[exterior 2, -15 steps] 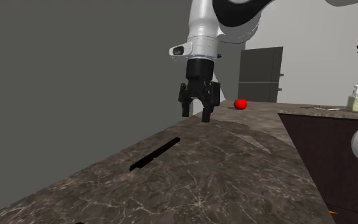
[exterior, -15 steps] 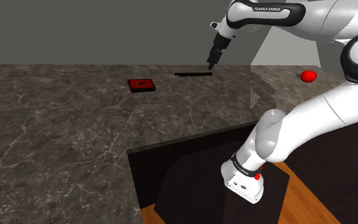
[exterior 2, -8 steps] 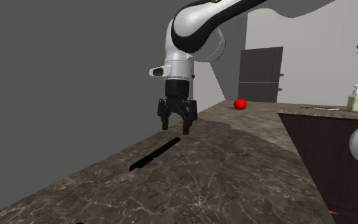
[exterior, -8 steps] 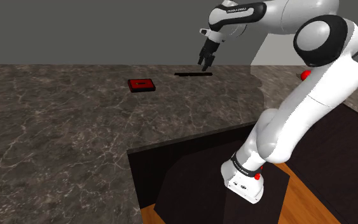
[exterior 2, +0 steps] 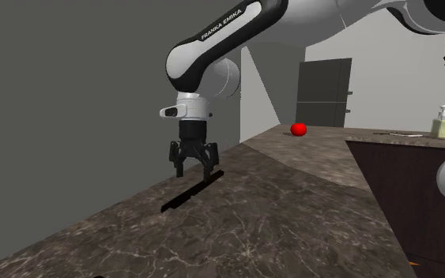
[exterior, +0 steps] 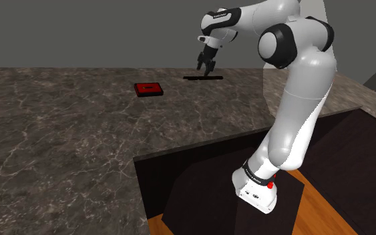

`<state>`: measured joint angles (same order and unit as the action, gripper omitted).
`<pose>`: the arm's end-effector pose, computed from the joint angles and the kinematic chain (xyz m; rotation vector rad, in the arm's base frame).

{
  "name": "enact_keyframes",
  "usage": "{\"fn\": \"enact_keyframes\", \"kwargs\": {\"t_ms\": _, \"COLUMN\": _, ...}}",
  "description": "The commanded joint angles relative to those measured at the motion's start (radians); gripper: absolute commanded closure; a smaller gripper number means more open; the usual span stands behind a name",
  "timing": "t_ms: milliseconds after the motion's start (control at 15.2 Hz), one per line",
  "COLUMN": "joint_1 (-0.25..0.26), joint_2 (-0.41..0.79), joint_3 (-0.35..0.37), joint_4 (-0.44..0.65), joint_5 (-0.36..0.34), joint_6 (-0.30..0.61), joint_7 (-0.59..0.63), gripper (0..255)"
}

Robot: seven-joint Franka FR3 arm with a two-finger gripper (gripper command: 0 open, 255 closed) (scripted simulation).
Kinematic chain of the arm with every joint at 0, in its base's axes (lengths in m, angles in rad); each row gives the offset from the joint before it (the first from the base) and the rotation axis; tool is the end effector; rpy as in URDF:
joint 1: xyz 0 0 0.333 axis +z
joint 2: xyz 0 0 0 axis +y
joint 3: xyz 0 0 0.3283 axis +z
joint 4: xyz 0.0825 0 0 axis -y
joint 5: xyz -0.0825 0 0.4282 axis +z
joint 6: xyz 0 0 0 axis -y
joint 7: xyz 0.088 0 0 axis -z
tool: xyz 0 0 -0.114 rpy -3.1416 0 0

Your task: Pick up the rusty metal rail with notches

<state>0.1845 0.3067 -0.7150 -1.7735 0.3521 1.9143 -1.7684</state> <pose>0.5956 -0.2835 0.4022 -2.5547 -1.6000 -0.1238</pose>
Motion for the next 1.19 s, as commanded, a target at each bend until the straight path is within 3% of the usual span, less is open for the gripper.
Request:
{"fn": "enact_keyframes", "kwargs": {"t_ms": 0, "joint_1": -0.007, "joint_2": 0.018, "joint_3": 0.006, "joint_4": -0.006, "joint_5": 0.014, "joint_6": 0.018, "joint_7": -0.020, "gripper": 0}}
{"fn": "enact_keyframes", "kwargs": {"t_ms": 396, "joint_1": -0.013, "joint_2": 0.043, "joint_3": 0.016, "joint_4": -0.038, "joint_5": 0.037, "joint_6": 0.067, "joint_7": -0.040, "gripper": 0}}
{"fn": "enact_keyframes", "kwargs": {"t_ms": 462, "joint_1": -0.013, "joint_2": 0.045, "joint_3": 0.016, "joint_4": -0.038, "joint_5": 0.038, "joint_6": 0.068, "joint_7": -0.041, "gripper": 255}}
{"fn": "enact_keyframes", "kwargs": {"t_ms": 1122, "joint_1": -0.011, "joint_2": 0.037, "joint_3": 0.013, "joint_4": -0.031, "joint_5": 0.031, "joint_6": 0.056, "joint_7": -0.035, "gripper": 255}}
